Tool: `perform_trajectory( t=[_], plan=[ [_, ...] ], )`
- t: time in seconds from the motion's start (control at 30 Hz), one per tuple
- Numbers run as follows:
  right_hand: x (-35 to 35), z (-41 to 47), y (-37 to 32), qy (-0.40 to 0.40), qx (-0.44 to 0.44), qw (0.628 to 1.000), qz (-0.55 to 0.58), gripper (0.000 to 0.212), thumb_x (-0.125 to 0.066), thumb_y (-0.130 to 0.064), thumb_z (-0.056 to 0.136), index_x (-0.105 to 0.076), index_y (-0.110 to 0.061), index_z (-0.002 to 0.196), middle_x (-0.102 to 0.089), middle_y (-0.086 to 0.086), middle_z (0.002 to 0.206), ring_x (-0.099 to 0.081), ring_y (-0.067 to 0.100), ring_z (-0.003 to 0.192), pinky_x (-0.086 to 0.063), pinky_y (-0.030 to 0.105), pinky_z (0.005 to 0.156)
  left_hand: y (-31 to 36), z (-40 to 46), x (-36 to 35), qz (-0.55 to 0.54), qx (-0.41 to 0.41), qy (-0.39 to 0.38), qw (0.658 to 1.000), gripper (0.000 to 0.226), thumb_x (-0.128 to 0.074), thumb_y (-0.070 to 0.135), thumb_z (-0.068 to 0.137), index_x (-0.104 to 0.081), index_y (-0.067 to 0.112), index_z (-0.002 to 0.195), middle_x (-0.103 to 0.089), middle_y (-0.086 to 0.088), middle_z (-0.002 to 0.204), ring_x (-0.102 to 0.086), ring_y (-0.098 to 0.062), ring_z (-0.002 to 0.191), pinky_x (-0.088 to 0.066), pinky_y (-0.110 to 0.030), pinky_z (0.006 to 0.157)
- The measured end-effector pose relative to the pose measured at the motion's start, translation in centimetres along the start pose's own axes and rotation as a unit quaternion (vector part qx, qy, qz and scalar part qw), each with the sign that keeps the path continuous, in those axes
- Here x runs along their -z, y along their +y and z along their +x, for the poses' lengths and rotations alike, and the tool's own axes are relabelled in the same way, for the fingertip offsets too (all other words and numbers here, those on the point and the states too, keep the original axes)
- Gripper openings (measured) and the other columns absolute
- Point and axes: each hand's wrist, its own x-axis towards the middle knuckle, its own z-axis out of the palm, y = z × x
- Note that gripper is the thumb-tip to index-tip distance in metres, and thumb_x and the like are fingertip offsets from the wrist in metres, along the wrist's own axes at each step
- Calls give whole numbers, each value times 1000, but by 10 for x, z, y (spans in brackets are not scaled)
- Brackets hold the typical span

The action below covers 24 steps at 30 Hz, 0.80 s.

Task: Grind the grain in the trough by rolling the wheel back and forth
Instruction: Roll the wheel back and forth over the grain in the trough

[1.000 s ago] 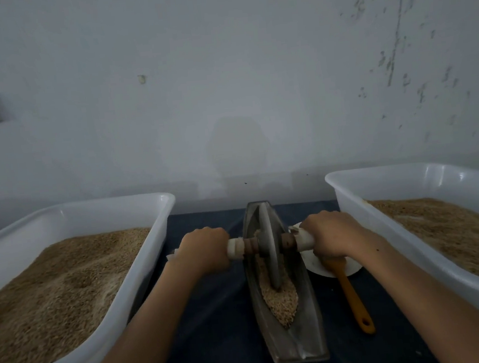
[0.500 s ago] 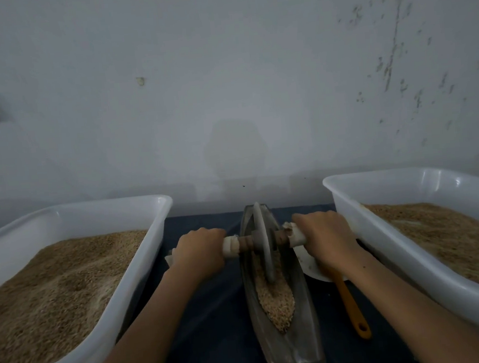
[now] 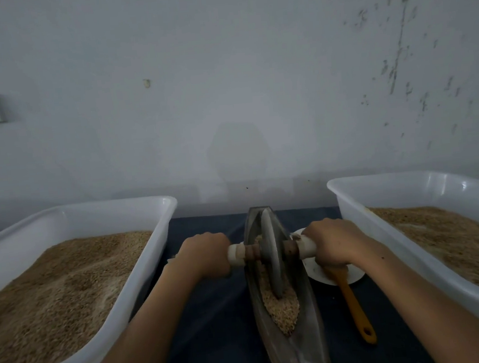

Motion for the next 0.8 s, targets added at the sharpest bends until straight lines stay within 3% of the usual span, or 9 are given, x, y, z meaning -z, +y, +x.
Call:
perform_trajectory(
  t=[0.13, 0.23, 0.33, 0.47, 0.6, 0.7, 0.8],
  plan=[
    [-13, 4, -2, 133, -5, 991, -7, 12, -56, -16, 89, -51, -27, 91, -64, -3, 96, -60, 17, 87, -49, 32, 80, 1, 0, -7, 26, 6, 104, 994, 14, -60, 31, 85, -47, 26, 87, -58, 5, 87, -52, -13, 76, -42, -28, 71],
    [-19, 5, -3, 180, -8, 983, -13, 13, -55, -16, 90, -48, -27, 88, -64, -3, 94, -60, 17, 86, -48, 31, 79, 2, 0, -11, 34, 8, 150, 988, 15, -59, 33, 87, -44, 27, 86, -54, 7, 84, -49, -12, 73, -38, -28, 69],
    [-17, 5, -1, 148, -10, 989, -16, 17, -57, -17, 88, -45, -29, 85, -63, -3, 95, -58, 16, 84, -46, 30, 77, 2, 1, -10, 40, 7, 139, 990, 12, -59, 32, 86, -51, 25, 92, -55, 6, 85, -50, -12, 75, -39, -28, 70],
    [-3, 4, 1, 31, 2, 999, -16, 17, -61, -17, 84, -50, -28, 89, -55, -7, 81, -49, 9, 69, -39, 25, 65, 0, 1, -4, 20, 8, 37, 999, 20, -64, 28, 83, -58, 20, 100, -58, 4, 88, -55, -14, 80, -45, -29, 75],
    [6, 2, 2, -54, -2, 999, 0, 20, -66, -19, 81, -58, -26, 98, -54, -7, 78, -57, 12, 78, -43, 26, 67, 0, 0, 1, -2, 7, -29, 1000, 26, -70, 28, 79, -58, 20, 101, -55, 5, 84, -57, -15, 81, -47, -30, 77],
    [3, 2, 3, -39, -2, 999, 4, 18, -65, -19, 82, -55, -27, 95, -55, -6, 81, -57, 13, 80, -43, 26, 69, 0, 0, 0, 10, 6, 3, 1000, 20, -68, 29, 80, -57, 22, 95, -57, 5, 84, -57, -14, 80, -45, -29, 73],
    [-5, 4, 2, 45, -6, 999, -6, 15, -60, -17, 85, -51, -28, 89, -61, -4, 91, -56, 14, 80, -46, 28, 73, 0, 0, -6, 21, 5, 69, 997, 13, -63, 30, 84, -54, 24, 92, -58, 5, 86, -55, -12, 77, -42, -27, 70]
  ],
)
